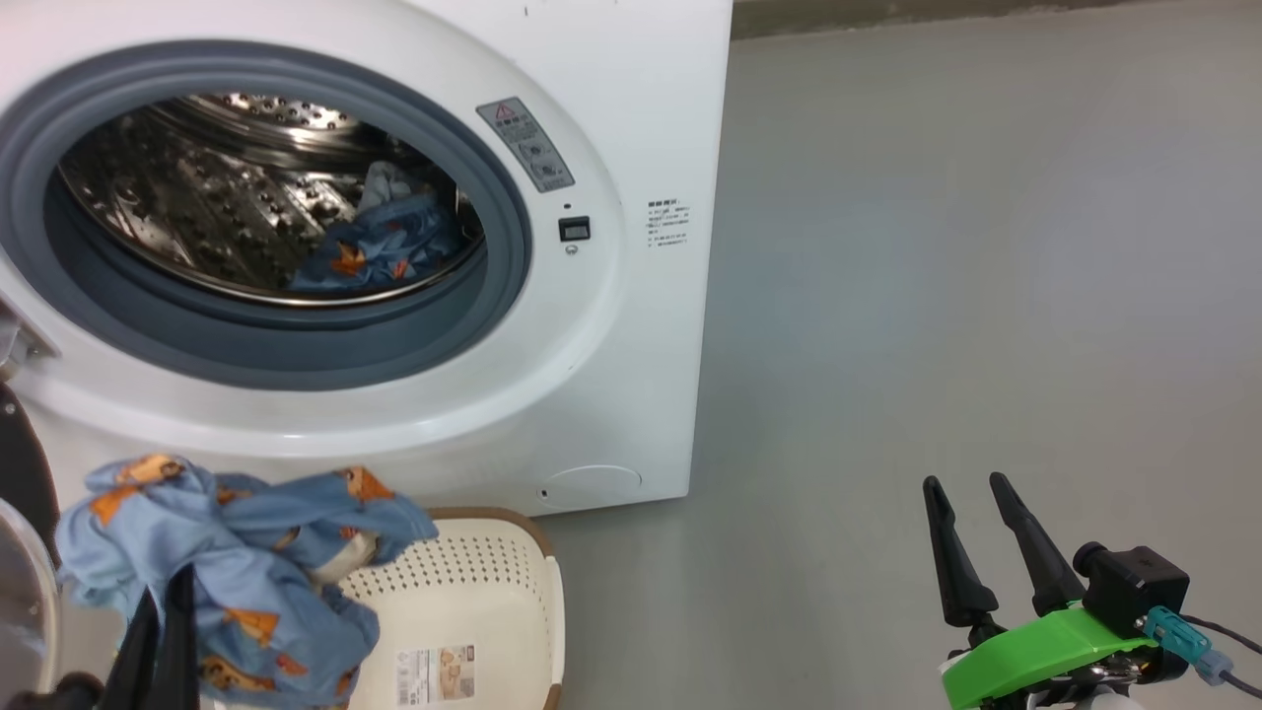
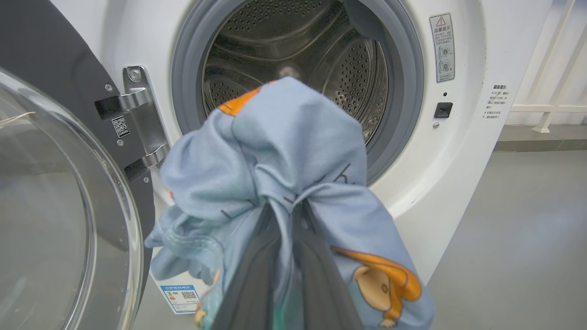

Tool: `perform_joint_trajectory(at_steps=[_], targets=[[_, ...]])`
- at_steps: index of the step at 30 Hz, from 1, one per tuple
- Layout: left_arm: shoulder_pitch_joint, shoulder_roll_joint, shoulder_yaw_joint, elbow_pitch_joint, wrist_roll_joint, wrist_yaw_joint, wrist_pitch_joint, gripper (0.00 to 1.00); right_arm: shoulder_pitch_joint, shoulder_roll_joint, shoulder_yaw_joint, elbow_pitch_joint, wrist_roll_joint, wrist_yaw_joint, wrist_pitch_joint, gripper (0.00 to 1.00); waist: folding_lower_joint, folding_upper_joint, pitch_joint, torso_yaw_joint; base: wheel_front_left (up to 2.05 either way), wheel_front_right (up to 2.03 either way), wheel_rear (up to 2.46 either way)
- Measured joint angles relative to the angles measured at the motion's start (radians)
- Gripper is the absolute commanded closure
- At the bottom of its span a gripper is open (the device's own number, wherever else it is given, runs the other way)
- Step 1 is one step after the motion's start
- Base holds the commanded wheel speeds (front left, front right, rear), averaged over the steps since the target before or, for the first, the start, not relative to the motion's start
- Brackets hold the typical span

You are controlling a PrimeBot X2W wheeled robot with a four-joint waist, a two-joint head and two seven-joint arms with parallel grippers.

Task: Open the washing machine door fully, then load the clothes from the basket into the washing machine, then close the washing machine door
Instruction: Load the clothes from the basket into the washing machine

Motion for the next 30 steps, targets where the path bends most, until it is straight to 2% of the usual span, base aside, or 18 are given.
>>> perform_joint_trajectory(at_steps=[7,17,30], targets=[[0.072,-0.046,0.033,-0.017,0.041,0.000,0.000,1.00,0.011,0.000,-0.004,0.004,-0.013,0.000,0.000,0.00,0.0000,0.0000,-0.043,-0.003,0.00,0.00,0.00],[0.101,-0.073,0.047,-0.019,0.050,0.000,0.000,1.00,0.038,0.001,-0.011,0.005,-0.011,0.000,0.000,0.00,0.0000,0.0000,-0.056,0.003,0.00,0.00,0.00],[0.080,-0.073,0.033,-0.022,0.050,0.000,0.000,1.00,0.038,0.001,-0.009,-0.006,-0.011,0.000,0.000,0.00,0.0000,0.0000,-0.033,0.001,0.00,0.00,0.00]])
